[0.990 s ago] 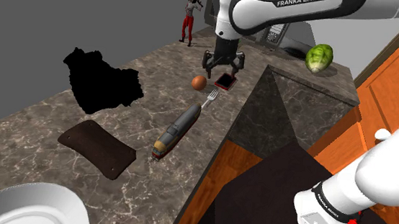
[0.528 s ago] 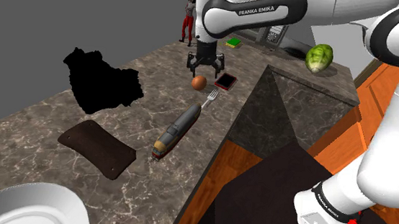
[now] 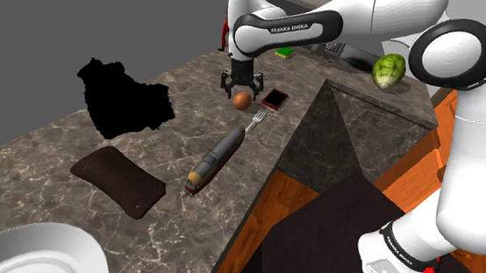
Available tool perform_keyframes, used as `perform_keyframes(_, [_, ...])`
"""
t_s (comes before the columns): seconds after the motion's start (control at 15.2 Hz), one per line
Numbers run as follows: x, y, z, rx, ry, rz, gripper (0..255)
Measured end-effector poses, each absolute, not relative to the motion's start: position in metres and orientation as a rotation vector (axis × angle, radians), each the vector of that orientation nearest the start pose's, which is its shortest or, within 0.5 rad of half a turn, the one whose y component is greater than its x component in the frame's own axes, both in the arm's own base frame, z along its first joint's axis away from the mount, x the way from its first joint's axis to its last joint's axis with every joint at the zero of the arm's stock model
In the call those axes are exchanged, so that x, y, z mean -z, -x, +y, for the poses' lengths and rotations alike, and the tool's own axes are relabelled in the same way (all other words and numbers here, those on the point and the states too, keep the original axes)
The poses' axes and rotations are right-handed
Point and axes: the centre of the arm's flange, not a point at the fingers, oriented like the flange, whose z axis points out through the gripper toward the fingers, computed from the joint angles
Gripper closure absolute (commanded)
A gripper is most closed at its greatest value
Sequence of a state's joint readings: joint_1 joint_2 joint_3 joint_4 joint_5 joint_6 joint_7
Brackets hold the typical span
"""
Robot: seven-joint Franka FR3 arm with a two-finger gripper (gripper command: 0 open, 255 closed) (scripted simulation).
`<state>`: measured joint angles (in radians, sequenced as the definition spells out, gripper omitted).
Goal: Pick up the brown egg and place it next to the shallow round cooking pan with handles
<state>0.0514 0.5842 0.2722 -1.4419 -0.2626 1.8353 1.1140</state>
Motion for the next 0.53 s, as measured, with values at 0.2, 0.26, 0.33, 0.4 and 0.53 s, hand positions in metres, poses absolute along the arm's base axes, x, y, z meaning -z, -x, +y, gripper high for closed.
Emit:
perform_keyframes(0.2, [-0.329, -0.668, 0.167, -0.106, 3.103, 1.187, 0])
perform_keyframes(0.26, [-0.328, -0.668, 0.167, -0.106, 3.102, 1.187, 0])
perform_keyframes(0.33, [-0.327, -0.667, 0.166, -0.106, 3.102, 1.187, 0])
perform_keyframes(0.4, [-0.327, -0.667, 0.166, -0.106, 3.102, 1.187, 0])
perform_keyframes(0.53, [-0.327, -0.667, 0.166, -0.105, 3.102, 1.187, 0])
